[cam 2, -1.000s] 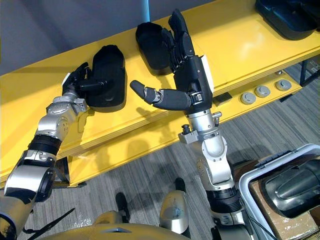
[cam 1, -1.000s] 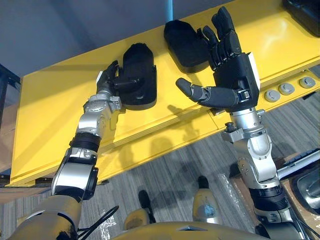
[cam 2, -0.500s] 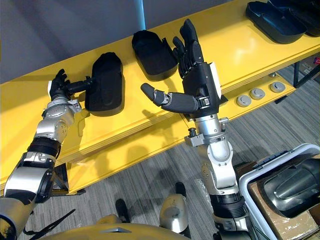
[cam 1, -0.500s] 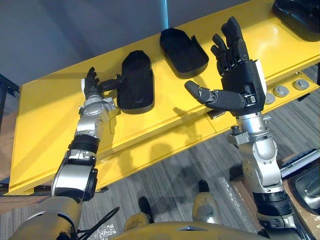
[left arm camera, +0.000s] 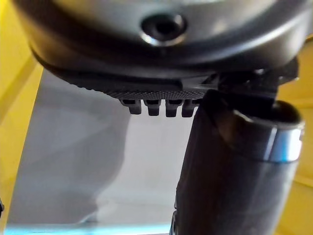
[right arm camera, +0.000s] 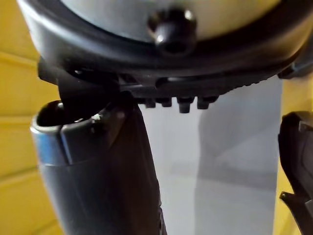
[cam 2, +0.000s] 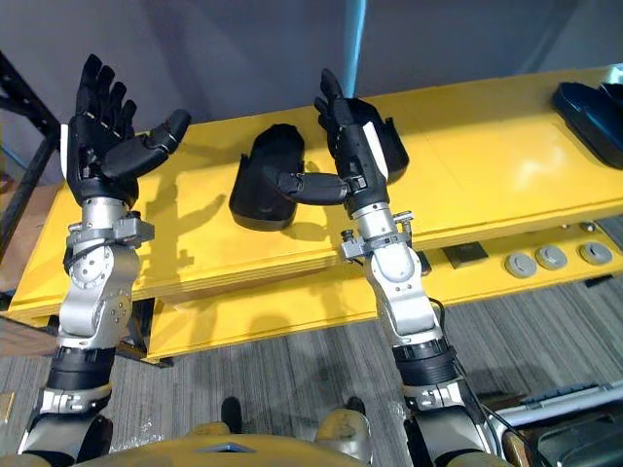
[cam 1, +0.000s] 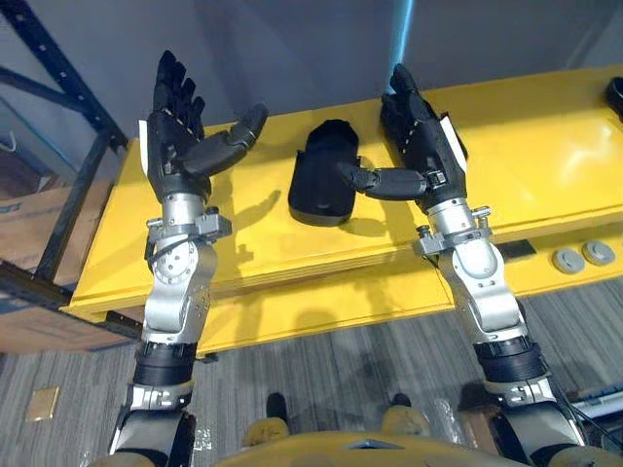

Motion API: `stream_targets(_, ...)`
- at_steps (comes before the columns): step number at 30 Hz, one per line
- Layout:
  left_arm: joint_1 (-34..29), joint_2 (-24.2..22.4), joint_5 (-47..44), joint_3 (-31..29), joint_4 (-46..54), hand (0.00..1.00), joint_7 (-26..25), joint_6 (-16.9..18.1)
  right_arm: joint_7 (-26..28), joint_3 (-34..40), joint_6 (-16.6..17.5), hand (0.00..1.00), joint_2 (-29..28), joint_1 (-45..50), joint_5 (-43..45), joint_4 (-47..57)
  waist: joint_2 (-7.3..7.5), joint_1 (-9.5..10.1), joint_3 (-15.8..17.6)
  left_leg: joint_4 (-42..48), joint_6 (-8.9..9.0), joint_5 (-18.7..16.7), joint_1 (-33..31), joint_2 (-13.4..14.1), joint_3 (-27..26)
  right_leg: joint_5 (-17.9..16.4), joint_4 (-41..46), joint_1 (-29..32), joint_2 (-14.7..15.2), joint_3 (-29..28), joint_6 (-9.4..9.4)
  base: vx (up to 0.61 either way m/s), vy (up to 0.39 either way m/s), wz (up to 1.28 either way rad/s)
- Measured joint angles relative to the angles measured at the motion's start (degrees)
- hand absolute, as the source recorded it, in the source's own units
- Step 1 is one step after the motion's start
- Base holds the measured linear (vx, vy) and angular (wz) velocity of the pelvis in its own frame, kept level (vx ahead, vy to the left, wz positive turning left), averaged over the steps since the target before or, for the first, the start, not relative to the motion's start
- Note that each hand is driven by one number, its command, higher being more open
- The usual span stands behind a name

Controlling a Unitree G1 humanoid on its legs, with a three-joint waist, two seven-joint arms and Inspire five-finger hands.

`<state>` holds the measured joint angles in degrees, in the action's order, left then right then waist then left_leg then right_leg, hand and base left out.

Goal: Walk over and take three plastic housings, then place them on the shelf

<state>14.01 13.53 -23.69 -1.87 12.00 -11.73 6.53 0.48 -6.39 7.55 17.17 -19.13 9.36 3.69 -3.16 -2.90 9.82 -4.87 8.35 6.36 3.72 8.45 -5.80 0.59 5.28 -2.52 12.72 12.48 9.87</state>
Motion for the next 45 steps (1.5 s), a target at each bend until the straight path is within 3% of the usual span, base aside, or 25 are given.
stream_targets(2, -2.87, -0.19, -0.23, 0.71, 2.27, 1.0, 2.91, 1.03, -2.26, 0.05, -0.72, 1.0, -1.17, -0.01, -0.21, -1.66, 0.69, 0.62, -0.56, 0.01, 0.01, 0.23, -0.48, 0.01, 0.64, 0.26, -0.5, -0.23, -0.06, 0.79, -0.16, -0.01, -0.001, 0.17)
stream_targets(8, -8.43, -0.79, -1.79, 1.16, 4.05, 1.0, 10.15, 3.57, -8.31, 0.16, -4.06, 1.0, -2.25, 0.04, -4.34, -4.1, 0.97, 1.49, -0.82, -0.19, 0.04, 0.55, -0.47, 0.0, 1.72, 0.25, -0.6, -1.11, -0.05, 1.91, -0.19, -0.02, -0.004, 0.09)
stream_targets(15, -10.16, -1.92, -5.2, 1.64, 4.39, 1.0, 17.49, 4.89, -11.13, 0.81, -7.27, 1.0, -2.27, 0.02, -6.75, -7.18, 1.04, 2.14, -0.89, -0.21, 0.15, 1.04, -1.24, 0.17, 3.18, 0.3, -0.95, -1.53, -0.26, 3.09, -0.37, -0.03, -0.007, 0.1)
stream_targets(21, -11.61, -1.93, -5.43, 1.69, 4.56, 1.0, 18.95, 5.72, -11.07, 0.79, -10.72, 1.0, -2.47, -0.49, -6.71, -10.92, 1.14, 2.94, -0.97, -0.21, 0.15, 1.08, -1.44, 0.16, 3.3, 0.67, -1.46, -1.62, -0.32, 3.21, -0.38, 0.0, 0.0, 0.0)
stream_targets(28, -12.79, -2.06, -5.42, 3.95, 4.8, 1.0, 19.58, 5.71, -10.26, 0.78, -11.32, 1.0, -2.47, -2.73, -6.67, -12.74, 1.15, 3.34, -0.98, -0.2, 0.19, 1.38, -1.8, 0.16, 3.86, 0.67, -1.41, -1.63, -0.33, 3.83, -0.39, -0.01, -0.003, 0.03)
stream_targets(45, -12.82, -2.34, -5.41, 4.48, 4.8, 1.0, 19.86, 5.7, -5.04, 0.05, -16.34, 1.0, -2.38, -9.47, -6.67, -21.33, 1.62, 4.38, -0.7, -0.21, 0.14, 1.95, -2.59, 0.15, 4.8, 0.65, -1.3, -1.52, -0.35, 4.89, -0.45, -0.01, -0.002, 0.02)
